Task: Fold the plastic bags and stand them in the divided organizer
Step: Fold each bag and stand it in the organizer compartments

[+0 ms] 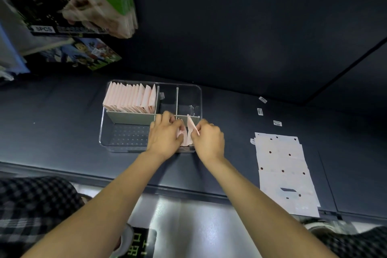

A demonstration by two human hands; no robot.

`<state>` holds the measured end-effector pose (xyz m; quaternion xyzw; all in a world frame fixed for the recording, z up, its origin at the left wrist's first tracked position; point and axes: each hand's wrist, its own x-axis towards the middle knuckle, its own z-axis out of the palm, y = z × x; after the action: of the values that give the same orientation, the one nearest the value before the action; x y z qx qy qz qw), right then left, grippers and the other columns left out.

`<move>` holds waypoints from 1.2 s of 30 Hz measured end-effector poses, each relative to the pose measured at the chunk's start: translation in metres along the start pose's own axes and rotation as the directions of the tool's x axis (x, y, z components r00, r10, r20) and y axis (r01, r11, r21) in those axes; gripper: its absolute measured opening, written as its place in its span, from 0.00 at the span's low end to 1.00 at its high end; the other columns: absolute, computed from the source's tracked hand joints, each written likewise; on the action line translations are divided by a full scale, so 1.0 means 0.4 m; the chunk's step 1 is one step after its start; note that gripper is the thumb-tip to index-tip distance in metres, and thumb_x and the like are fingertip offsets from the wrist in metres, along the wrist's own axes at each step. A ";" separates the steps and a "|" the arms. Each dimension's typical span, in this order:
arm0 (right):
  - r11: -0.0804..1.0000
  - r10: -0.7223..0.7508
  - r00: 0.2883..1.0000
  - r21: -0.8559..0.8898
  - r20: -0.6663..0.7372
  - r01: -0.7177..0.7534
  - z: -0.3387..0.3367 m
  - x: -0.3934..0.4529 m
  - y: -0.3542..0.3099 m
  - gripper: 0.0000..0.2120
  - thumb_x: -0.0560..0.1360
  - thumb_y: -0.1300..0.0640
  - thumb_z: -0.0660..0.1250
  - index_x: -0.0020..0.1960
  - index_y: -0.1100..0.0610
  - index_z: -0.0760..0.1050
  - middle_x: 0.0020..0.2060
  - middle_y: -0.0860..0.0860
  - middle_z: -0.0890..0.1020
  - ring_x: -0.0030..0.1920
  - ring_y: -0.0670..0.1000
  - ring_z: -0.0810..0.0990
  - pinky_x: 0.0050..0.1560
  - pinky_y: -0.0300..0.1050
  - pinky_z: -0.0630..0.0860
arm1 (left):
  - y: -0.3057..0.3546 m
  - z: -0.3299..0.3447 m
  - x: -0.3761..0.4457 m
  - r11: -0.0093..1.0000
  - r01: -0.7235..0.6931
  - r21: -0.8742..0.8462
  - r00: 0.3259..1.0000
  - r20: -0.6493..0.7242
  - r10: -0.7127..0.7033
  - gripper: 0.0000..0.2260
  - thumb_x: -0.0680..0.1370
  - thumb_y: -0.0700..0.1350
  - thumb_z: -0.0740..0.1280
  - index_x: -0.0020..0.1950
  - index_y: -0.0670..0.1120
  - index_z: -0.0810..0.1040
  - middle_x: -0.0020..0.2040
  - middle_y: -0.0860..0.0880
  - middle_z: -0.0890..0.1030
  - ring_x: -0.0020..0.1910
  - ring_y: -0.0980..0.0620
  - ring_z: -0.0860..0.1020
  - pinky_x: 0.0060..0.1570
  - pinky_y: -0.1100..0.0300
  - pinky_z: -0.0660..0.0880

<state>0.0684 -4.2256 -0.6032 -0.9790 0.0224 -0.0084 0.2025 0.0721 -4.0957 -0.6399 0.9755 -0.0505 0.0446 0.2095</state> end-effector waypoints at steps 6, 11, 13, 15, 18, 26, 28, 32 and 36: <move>0.991 0.032 0.999 -0.131 0.009 -0.030 0.043 -0.004 -0.009 0.08 0.76 0.58 0.61 0.51 0.58 0.77 0.45 0.57 0.82 0.50 0.59 0.78 0.42 0.45 0.69 | 0.001 0.007 -0.012 0.998 0.033 -0.046 0.999 -0.021 -0.034 0.07 0.74 0.48 0.68 0.51 0.49 0.77 0.52 0.49 0.69 0.54 0.48 0.65 0.49 0.57 0.62; 0.982 -0.027 0.996 -0.186 0.088 0.043 0.071 -0.017 0.002 0.13 0.79 0.54 0.58 0.49 0.58 0.80 0.44 0.57 0.83 0.54 0.56 0.73 0.50 0.47 0.64 | 0.006 0.007 -0.021 0.990 0.024 -0.140 0.996 -0.082 -0.035 0.09 0.77 0.47 0.64 0.56 0.51 0.78 0.53 0.48 0.70 0.54 0.48 0.66 0.51 0.57 0.62; 0.980 -0.082 0.989 -0.170 0.125 0.103 0.071 -0.031 0.009 0.13 0.79 0.56 0.57 0.49 0.58 0.80 0.43 0.56 0.83 0.54 0.56 0.71 0.50 0.46 0.64 | 0.006 0.010 -0.025 0.993 -0.019 -0.116 0.998 -0.069 0.011 0.09 0.79 0.51 0.62 0.55 0.53 0.79 0.53 0.49 0.71 0.53 0.49 0.66 0.49 0.58 0.59; 0.982 -0.178 0.978 -0.045 0.112 0.184 0.061 -0.052 0.029 0.13 0.80 0.55 0.57 0.50 0.57 0.80 0.44 0.54 0.83 0.52 0.55 0.71 0.51 0.46 0.66 | 0.003 0.016 -0.029 0.998 -0.025 -0.059 0.999 -0.044 0.022 0.12 0.79 0.54 0.59 0.53 0.53 0.81 0.54 0.50 0.71 0.53 0.49 0.65 0.47 0.59 0.55; 0.952 -0.208 0.977 0.220 -0.044 0.213 0.019 -0.088 0.113 0.09 0.78 0.55 0.63 0.52 0.53 0.81 0.48 0.49 0.84 0.49 0.52 0.73 0.52 0.42 0.70 | -0.004 0.017 -0.030 0.999 -0.001 0.043 1.000 -0.012 0.002 0.15 0.79 0.56 0.58 0.52 0.52 0.81 0.57 0.49 0.70 0.55 0.47 0.64 0.48 0.54 0.57; 0.988 -0.091 0.956 -0.092 0.280 0.121 -0.152 -0.234 0.572 0.28 0.65 0.42 0.75 0.58 0.53 0.71 0.56 0.46 0.71 0.57 0.48 0.69 0.55 0.37 0.62 | 0.102 0.000 -0.050 0.981 -0.193 0.027 0.977 -0.086 0.195 0.08 0.76 0.51 0.67 0.50 0.48 0.81 0.53 0.44 0.75 0.51 0.41 0.72 0.49 0.49 0.67; 0.955 -0.074 0.913 -0.234 0.402 0.181 -0.169 -0.264 0.634 0.28 0.66 0.41 0.73 0.60 0.51 0.68 0.57 0.44 0.68 0.58 0.47 0.67 0.55 0.36 0.61 | 0.154 0.013 -0.071 0.945 -0.326 -0.017 0.944 -0.056 0.324 0.08 0.76 0.50 0.68 0.50 0.47 0.82 0.50 0.44 0.77 0.49 0.42 0.75 0.48 0.49 0.70; 0.955 -0.102 0.910 -0.217 0.402 0.202 -0.160 -0.295 0.672 0.19 0.73 0.46 0.68 0.61 0.50 0.71 0.61 0.43 0.70 0.63 0.45 0.68 0.57 0.34 0.66 | 0.237 0.085 -0.131 0.853 -0.519 -0.062 0.811 0.279 0.514 0.14 0.78 0.56 0.61 0.59 0.52 0.78 0.58 0.49 0.75 0.57 0.47 0.73 0.56 0.54 0.66; 0.964 -0.169 0.940 -0.147 0.298 0.220 -0.149 -0.320 0.675 0.13 0.75 0.51 0.68 0.58 0.54 0.79 0.63 0.49 0.76 0.64 0.49 0.73 0.62 0.40 0.71 | 0.256 0.160 -0.180 0.847 -0.530 -0.039 0.709 0.527 0.468 0.20 0.79 0.60 0.56 0.69 0.55 0.69 0.71 0.52 0.64 0.68 0.53 0.63 0.65 0.59 0.58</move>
<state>-0.0718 -4.4908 -0.6568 -0.9816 -0.1033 0.1134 0.1137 -0.0072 -4.2092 -0.6646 0.9105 -0.3642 -0.1615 0.1112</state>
